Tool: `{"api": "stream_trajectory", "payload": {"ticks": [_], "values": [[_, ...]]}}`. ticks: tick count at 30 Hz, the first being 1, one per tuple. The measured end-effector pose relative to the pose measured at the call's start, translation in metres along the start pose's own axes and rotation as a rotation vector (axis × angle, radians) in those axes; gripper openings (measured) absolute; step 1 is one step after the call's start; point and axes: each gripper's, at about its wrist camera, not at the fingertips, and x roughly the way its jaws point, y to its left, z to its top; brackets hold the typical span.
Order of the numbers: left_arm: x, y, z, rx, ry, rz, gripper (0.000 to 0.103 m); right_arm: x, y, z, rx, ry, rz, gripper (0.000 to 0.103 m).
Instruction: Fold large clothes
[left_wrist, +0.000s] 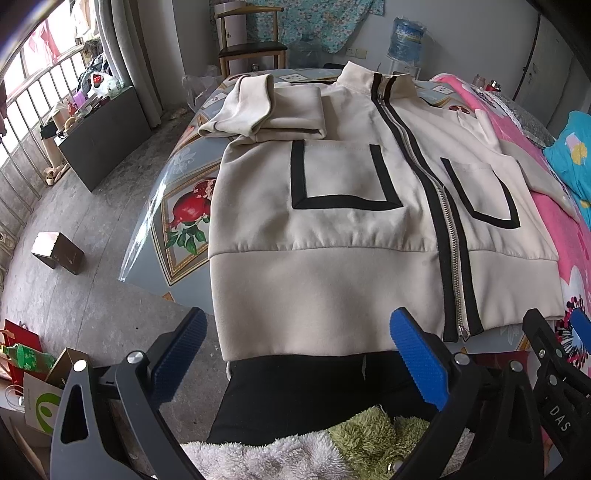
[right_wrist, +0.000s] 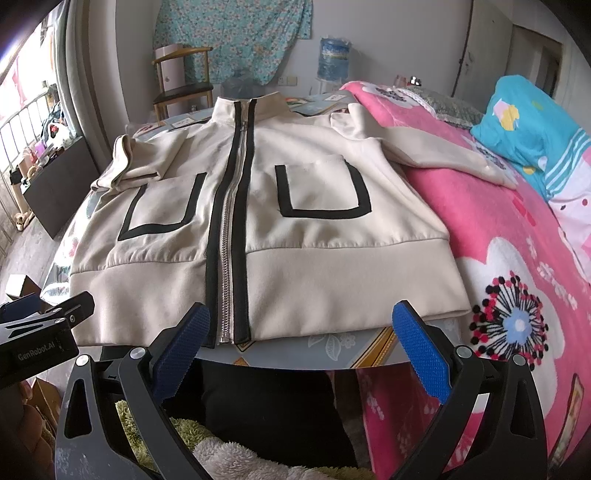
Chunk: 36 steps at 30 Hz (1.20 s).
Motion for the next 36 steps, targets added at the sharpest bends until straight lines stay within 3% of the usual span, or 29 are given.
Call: {"api": "stream_trajectory", "payload": {"ticks": [36], "values": [[-0.0003,-0.0022,0.0006,-0.002,-0.007,0.002,0.098,0.0032,0.0015,-0.0023,-0.010,0.001,-0.023,0.096]]}}
